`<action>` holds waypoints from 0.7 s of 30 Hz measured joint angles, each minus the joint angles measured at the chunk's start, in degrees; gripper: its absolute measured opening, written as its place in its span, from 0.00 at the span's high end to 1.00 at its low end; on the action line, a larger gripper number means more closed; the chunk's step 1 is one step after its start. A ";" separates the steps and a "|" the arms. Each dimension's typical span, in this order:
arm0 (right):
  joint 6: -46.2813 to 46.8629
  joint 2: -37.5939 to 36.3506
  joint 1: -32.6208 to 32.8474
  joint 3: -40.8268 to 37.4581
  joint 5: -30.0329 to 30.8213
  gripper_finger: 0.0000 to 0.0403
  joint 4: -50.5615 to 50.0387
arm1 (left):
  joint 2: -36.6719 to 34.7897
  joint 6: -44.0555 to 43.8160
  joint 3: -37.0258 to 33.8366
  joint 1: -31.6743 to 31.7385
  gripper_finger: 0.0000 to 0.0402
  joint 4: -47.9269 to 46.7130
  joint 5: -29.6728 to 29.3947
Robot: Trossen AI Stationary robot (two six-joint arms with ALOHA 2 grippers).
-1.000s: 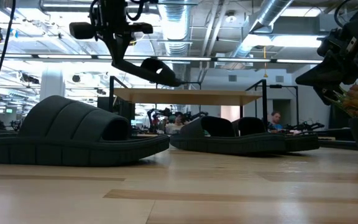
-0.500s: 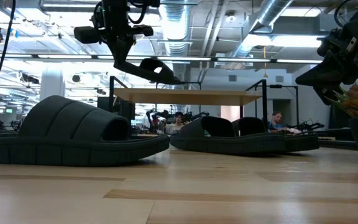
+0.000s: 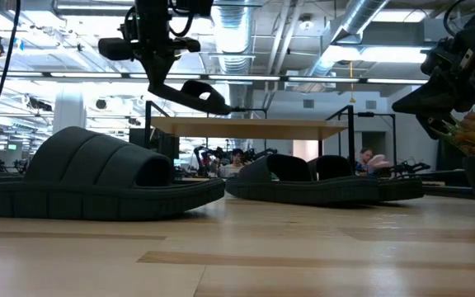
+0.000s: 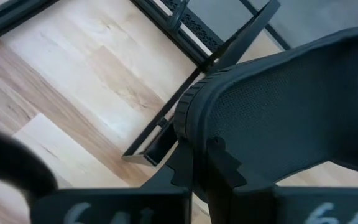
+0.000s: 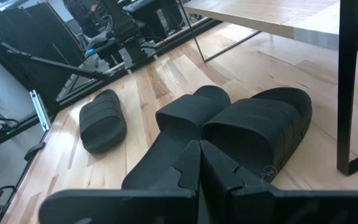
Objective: Pick and place slides into the shelf
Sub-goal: Put the black slipper on the shelf
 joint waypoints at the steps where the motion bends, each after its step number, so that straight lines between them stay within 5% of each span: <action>1: 0.01 0.00 0.00 0.00 0.00 1.00 0.00 | 0.00 0.01 0.00 0.01 1.00 -0.56 0.30; 21: 0.05 0.00 0.00 0.00 -0.04 1.00 -0.02 | -0.02 0.76 0.00 0.59 0.98 -3.16 1.50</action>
